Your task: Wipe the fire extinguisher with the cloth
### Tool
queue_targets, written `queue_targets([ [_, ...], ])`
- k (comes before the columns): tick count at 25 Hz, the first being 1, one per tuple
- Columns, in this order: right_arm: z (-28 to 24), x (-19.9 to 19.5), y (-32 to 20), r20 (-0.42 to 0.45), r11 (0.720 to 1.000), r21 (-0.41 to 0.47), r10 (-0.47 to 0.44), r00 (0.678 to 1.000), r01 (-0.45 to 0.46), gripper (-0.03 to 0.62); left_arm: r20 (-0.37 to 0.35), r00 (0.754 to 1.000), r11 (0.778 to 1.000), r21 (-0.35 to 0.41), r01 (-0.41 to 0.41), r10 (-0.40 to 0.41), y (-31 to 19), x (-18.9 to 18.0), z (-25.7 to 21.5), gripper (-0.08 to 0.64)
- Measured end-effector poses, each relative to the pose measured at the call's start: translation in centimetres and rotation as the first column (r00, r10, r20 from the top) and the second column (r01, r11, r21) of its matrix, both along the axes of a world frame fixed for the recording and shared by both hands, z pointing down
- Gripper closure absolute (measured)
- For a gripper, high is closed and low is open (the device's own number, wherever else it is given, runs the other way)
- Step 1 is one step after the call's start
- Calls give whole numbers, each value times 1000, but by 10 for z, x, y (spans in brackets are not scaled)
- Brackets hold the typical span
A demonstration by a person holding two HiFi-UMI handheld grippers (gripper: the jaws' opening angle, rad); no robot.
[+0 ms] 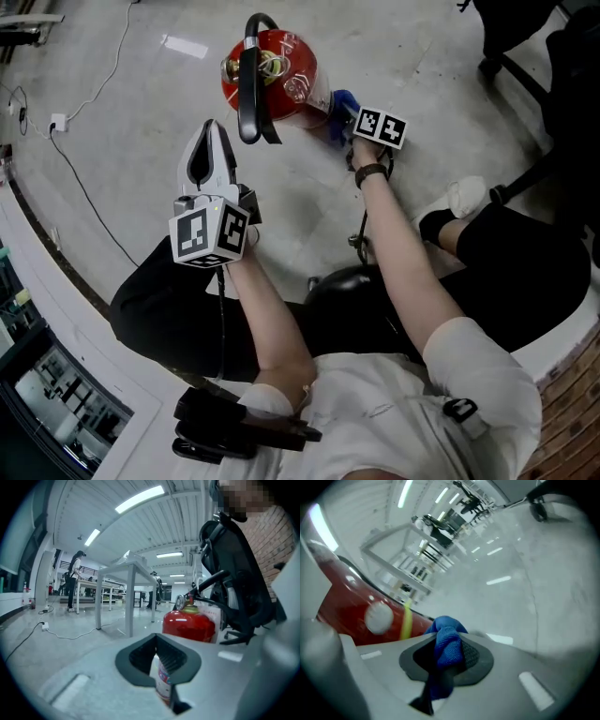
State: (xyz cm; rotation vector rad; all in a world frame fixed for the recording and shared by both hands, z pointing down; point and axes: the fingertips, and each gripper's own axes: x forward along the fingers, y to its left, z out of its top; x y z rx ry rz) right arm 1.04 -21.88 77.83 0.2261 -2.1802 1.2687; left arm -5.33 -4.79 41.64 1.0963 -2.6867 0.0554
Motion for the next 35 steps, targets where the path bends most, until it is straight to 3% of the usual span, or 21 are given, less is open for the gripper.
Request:
queue_targets([
  [2,-71,-27,-26,231,999,-12,-34,972,38,528,8,1000,1000,-2,-4,4,-5,-3,-3,560],
  [3,-115,-41,-40,354,998,-23,-41,934,52,528,12,1000,1000,1,-5,5,-8,-6,-5,560],
  [4,-162,-54,-52,469,997,-27,-54,882,76,528,16,1000,1000,4,-5,5,-10,-8,-7,560],
  [6,-257,-73,-63,654,987,8,-126,746,160,528,23,1000,1000,5,-6,6,-16,-11,-10,560],
  [7,-296,-77,-63,711,978,36,-170,682,207,528,25,1000,1000,5,-10,10,-19,-12,-12,560],
  [9,-353,-75,-56,768,955,73,-238,594,289,528,29,999,1000,13,-18,17,-25,-14,-16,560],
  [11,-393,-72,-40,808,936,79,-262,527,344,528,33,999,1000,25,-19,18,-29,-17,-21,560],
  [13,-408,-73,-22,833,922,62,-258,489,381,528,37,999,1000,24,-20,19,-31,-20,-24,560],
  [14,-404,-76,-14,831,917,55,-261,492,395,528,40,999,1000,20,-21,20,-32,-21,-25,560],
  [16,-378,-86,-7,792,912,51,-285,540,407,529,46,999,1000,12,-17,16,-31,-24,-26,560],
  [18,-333,-96,-4,708,897,47,-340,619,439,531,51,999,1000,7,-10,9,-28,-26,-26,560],
  [20,-266,-102,-2,569,882,25,-400,719,471,531,58,998,1000,2,-19,19,-27,-29,-23,560],
  [23,-154,-85,-11,388,914,-95,-332,860,395,532,66,996,998,-6,-55,55,-30,-29,-16,560],
  [26,-76,-61,-24,280,937,-166,-253,926,307,531,52,998,999,23,-23,21,-24,-29,-12,560],
  [28,-37,-46,-19,189,934,-163,-288,939,319,529,33,999,1000,31,1,-2,-13,-30,-7,560],
  [29,-15,-35,-11,96,917,-121,-371,924,381,530,26,1000,999,32,9,-10,-9,-30,-4,560],
  [30,7,-20,0,-23,875,-55,-483,875,481,529,20,1000,999,36,15,-15,-5,-30,-1,560],
  [31,23,-7,11,-135,814,15,-573,808,580,529,15,1000,999,43,20,-21,-3,-30,1,560],
  [32,32,1,19,-212,767,78,-612,762,637,529,11,1000,998,49,25,-26,-1,-29,3,560],
  [33,35,5,23,-249,751,126,-609,753,648,529,7,1000,998,55,29,-29,2,-28,3,560],
  [35,34,6,24,-255,772,160,-569,782,615,529,6,999,997,65,31,-31,6,-26,0,560],
])
